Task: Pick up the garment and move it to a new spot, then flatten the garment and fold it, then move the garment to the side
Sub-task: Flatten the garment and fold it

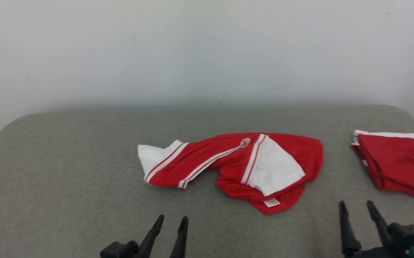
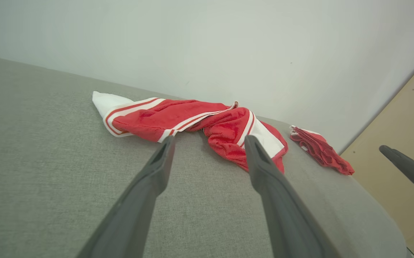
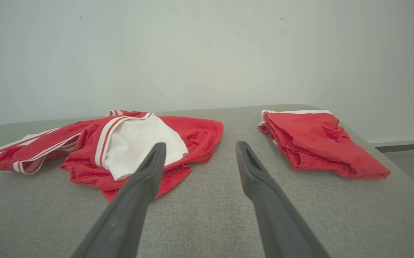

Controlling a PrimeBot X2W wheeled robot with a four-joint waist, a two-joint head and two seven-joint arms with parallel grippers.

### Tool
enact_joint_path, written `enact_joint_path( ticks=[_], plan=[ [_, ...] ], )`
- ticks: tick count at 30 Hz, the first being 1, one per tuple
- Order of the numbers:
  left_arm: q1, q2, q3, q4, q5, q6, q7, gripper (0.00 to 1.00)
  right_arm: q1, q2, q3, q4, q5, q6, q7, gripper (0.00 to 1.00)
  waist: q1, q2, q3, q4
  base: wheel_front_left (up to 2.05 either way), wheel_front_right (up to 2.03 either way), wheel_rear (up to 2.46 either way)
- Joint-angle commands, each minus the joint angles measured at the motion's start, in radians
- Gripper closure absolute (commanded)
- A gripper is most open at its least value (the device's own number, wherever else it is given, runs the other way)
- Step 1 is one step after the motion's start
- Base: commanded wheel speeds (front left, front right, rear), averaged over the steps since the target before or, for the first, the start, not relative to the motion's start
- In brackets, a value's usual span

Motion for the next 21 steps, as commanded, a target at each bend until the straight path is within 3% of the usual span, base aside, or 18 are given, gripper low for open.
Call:
enact_joint_path(
  ticks=[1,11,15,20,21],
  plan=[
    [-0.036,-0.004,-0.016,0.024,-0.023,-0.004,0.017,0.00,0.020,0.006,0.026,0.004,0.009,-0.002,-0.014,0.00,0.0000,0.0000,-0.004,-0.105,0.00,0.00,0.00],
    [-0.245,-0.018,-0.086,0.245,-0.087,0.000,0.098,0.00,-0.010,0.010,0.140,0.029,0.032,-0.002,-0.031,0.00,0.0000,0.0000,0.044,-0.270,0.00,0.00,0.00],
    [-0.338,-0.021,-0.104,0.354,-0.066,0.043,0.107,0.00,-0.027,0.011,0.164,0.033,0.044,-0.002,-0.028,0.00,0.0000,0.0000,0.073,-0.337,0.00,0.00,0.00],
    [-0.449,-0.018,-0.147,0.505,0.026,0.151,0.117,0.00,-0.038,0.011,0.177,0.036,0.048,-0.002,-0.025,0.00,0.0000,0.0000,0.106,-0.406,0.00,0.00,0.00],
    [-0.449,-0.018,-0.147,0.505,0.026,0.151,0.117,0.00,-0.038,0.011,0.177,0.036,0.048,-0.002,-0.025,0.00,0.0000,0.0000,0.106,-0.406,0.00,0.00,0.00]
  ],
)
